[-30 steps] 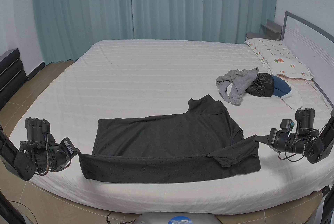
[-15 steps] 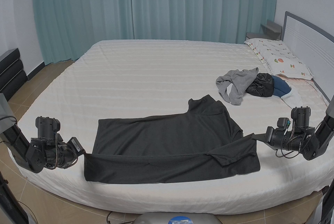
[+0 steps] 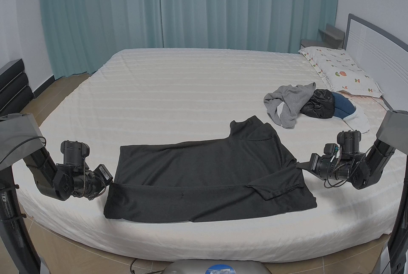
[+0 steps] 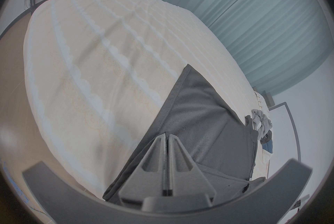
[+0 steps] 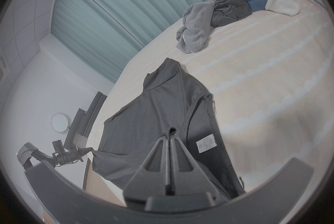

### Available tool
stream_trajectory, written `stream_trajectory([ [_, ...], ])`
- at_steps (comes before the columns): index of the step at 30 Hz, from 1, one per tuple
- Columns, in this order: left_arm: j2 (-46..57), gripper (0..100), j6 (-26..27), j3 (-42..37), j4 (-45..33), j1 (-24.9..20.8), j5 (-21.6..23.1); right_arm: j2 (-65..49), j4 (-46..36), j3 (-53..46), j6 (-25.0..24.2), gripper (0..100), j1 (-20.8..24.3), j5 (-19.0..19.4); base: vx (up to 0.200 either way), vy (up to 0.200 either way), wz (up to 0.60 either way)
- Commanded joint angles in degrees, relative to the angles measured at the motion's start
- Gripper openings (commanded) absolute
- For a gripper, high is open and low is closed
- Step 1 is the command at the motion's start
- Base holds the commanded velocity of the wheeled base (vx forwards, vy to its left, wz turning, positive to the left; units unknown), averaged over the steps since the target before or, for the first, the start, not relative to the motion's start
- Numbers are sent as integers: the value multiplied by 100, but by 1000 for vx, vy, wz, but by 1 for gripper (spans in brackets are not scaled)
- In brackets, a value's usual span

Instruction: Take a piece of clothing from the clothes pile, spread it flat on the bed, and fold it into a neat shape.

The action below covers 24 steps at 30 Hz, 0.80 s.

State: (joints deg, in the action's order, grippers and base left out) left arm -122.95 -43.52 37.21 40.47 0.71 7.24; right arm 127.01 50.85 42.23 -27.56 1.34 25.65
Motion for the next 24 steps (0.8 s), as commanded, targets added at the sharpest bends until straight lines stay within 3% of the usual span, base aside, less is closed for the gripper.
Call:
stream_trajectory([
  [1, 52, 0, -25, -12, -4, 8, -21, 262, 31, 101, -3, 0, 7, 10, 0, 0, 0],
  [10, 922, 0, -25, -205, -391, 26, -12, 210, 66, 101, -39, 0, 15, 10, 0, 0, 0],
  [24, 219, 0, -16, 41, -356, 70, -21, 473, 136, 347, -74, 0, 59, 2, 0, 0, 0],
])
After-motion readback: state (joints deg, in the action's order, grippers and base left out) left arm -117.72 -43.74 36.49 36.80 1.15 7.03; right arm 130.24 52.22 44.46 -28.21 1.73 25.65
